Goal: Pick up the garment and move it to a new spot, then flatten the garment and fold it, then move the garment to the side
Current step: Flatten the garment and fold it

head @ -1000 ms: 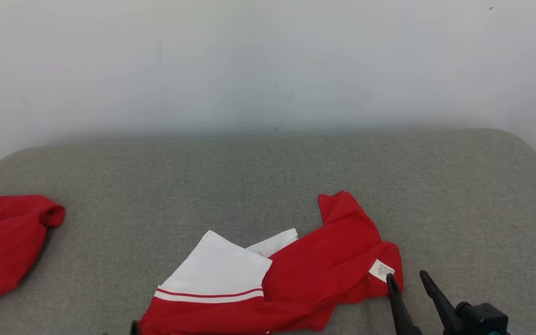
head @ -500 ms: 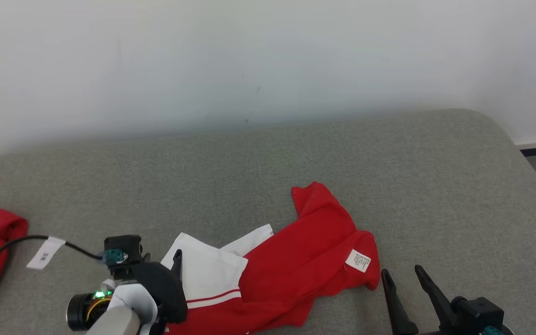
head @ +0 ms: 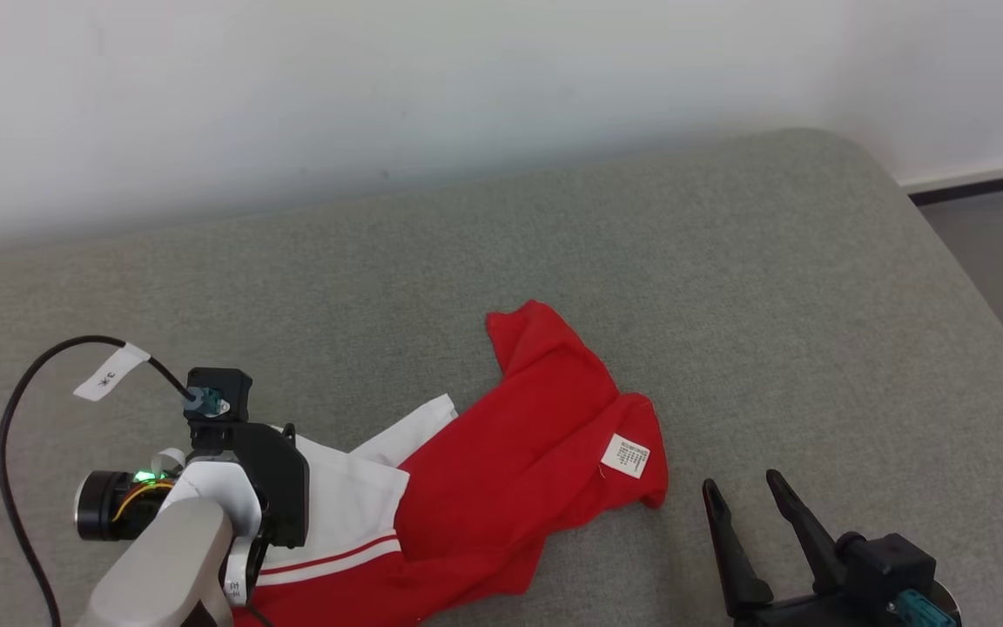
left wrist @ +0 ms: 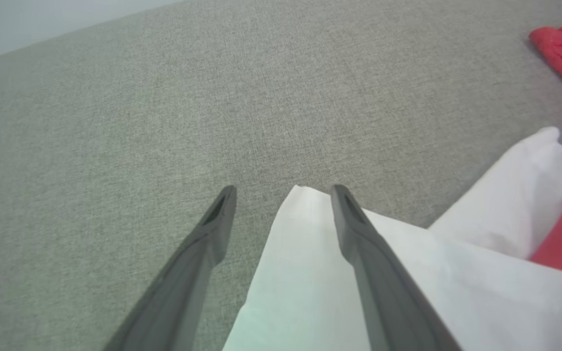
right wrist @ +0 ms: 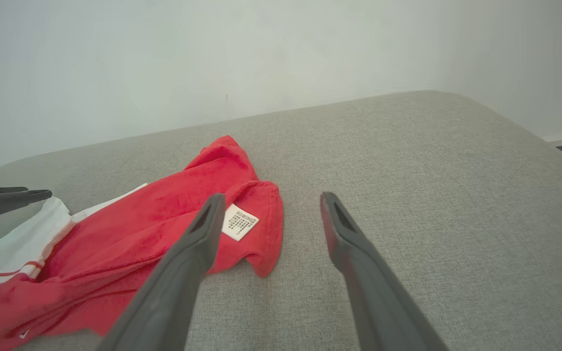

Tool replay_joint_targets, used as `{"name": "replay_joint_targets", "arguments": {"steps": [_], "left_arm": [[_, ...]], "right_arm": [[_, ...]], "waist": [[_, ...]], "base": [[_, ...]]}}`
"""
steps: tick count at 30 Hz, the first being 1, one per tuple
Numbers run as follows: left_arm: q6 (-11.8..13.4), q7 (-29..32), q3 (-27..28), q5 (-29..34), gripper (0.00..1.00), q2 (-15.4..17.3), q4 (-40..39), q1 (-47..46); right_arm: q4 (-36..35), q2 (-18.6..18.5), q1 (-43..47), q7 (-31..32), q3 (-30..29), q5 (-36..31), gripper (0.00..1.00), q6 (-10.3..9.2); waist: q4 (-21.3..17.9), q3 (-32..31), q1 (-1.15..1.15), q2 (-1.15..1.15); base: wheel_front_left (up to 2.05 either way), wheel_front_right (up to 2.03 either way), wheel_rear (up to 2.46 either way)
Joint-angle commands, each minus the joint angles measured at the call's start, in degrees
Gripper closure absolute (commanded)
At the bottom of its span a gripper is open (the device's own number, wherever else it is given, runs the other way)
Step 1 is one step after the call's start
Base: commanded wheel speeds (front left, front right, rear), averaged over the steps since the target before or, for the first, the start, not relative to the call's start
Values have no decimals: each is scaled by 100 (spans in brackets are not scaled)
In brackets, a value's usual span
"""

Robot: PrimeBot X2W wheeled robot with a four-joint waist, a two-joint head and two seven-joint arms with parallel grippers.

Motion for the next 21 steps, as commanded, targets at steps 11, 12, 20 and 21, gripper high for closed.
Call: {"name": "replay_joint_targets", "arguments": {"steps": [11, 12, 20, 21], "left_arm": [[-69, 3, -69, -27, 0, -131, 625, -320], [-82, 0, -73, -45, 0, -148, 659, -341], [-221, -5, -130, -76, 7, -337, 773, -494], [-234, -14, -146, -65, 4, -359, 774, -521]], "right_arm": [[236, -337, -928, 826, 455, -186, 0, -13], [327, -389, -1037, 1046, 452, -112, 0, -13], [1078, -960, -2158, 2696, 635, 337, 0, -13], [1170, -1022, -2266, 2859, 655, 373, 0, -13]], "waist": [[-6, 351, -1, -1], [15, 362, -1, -1], [210, 408, -1, -1], [243, 415, -1, -1]], "base": [[0, 0, 0], [0, 0, 0], [0, 0, 0], [0, 0, 0]]}}
